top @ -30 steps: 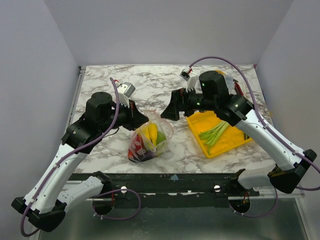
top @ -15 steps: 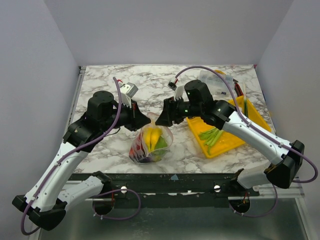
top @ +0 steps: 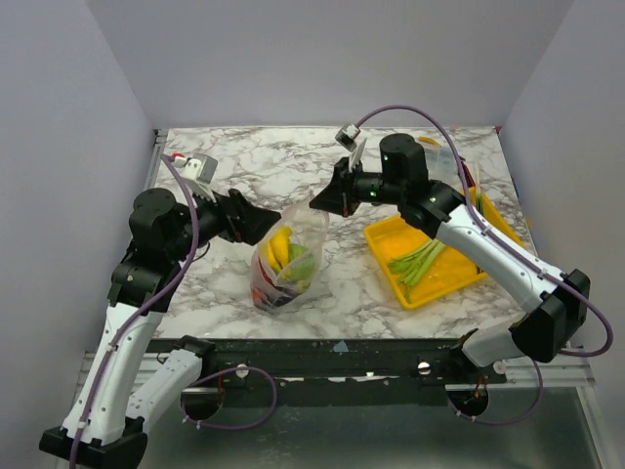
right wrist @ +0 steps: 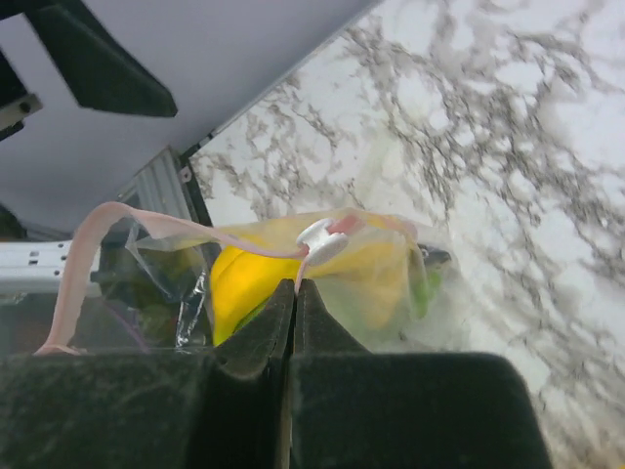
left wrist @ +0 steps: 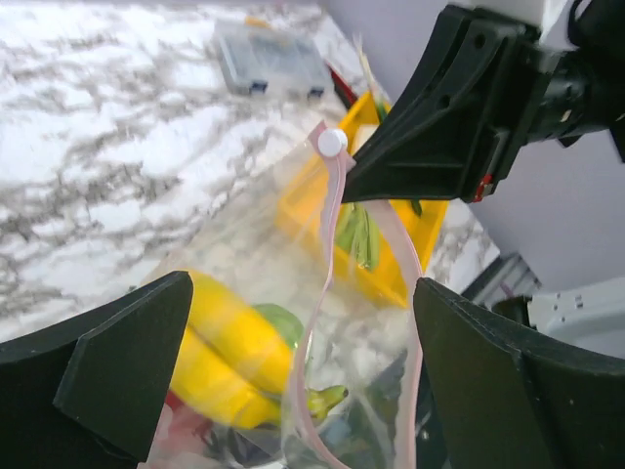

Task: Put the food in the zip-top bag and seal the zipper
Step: Adjust the zipper food storage bag at the center of the board.

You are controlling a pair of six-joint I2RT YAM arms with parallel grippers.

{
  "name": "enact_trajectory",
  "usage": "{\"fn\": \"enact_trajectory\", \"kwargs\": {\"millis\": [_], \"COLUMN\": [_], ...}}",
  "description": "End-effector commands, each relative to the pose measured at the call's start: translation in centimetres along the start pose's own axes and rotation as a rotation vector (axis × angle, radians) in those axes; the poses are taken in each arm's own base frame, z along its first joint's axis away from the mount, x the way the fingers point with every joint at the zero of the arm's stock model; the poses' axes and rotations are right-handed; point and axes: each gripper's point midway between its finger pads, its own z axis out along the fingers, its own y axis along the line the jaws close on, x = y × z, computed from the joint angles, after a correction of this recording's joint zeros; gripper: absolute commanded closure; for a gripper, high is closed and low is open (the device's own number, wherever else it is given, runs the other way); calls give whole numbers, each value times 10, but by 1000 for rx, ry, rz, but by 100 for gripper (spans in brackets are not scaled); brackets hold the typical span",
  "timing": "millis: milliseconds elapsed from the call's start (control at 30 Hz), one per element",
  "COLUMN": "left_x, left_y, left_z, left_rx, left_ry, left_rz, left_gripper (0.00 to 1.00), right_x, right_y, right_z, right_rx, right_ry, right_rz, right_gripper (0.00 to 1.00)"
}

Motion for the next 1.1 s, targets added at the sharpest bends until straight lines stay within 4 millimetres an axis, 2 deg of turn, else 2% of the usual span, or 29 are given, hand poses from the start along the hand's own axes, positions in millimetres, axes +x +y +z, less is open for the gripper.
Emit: {"fn": "enact_trajectory", "kwargs": {"millis": [0, 100, 200, 367, 433, 467, 500, 567, 633, 700, 767, 900, 1067], "left_x": [-42, -52, -57, -26, -20, -18, -13, -2, 8, 9, 5, 5, 6], "left_y": [0, 34, 47, 78, 95, 98, 98, 80, 62, 46, 31, 37, 77], "left_z": [-3, -3, -3, 21, 25, 26, 28, 31, 30, 29, 30, 37, 36], "left_rx": [68, -47, -28, -46, -105, -112, -104, 0, 94, 156, 186, 69, -139], "left_ry": [-178, -265, -365, -249, -244, -242, -218, -147, -119, -176, -278, -404, -457], "left_rz": [32, -36, 28, 109, 119, 101, 77, 31, -54, -158, -165, -199, -177], "left_gripper": [1, 2, 2, 3, 7, 13, 20, 32, 34, 33, 33, 32, 13], "right_x": [-32, -33, -37, -39, -40, -42, -43, -48, -50, -48, -47, -45, -40], "right_y": [48, 59, 61, 59, 56, 52, 48, 38, 32, 31, 36, 40, 45], "right_z": [-3, -1, 2, 9, 13, 16, 20, 26, 31, 36, 41, 47, 43], "right_rx": [-385, -485, -509, -532, -520, -495, -471, -405, -370, -393, -446, -507, -548], "right_ry": [-58, -35, -26, 10, 10, 4, 0, -20, -27, -15, 4, 50, 81], "right_rz": [-203, -189, -182, -149, -144, -140, -131, -112, -89, -67, -47, 2, 29], "right_gripper": [100, 100, 100, 100, 100, 100, 100, 100, 100, 100, 100, 100, 100]}}
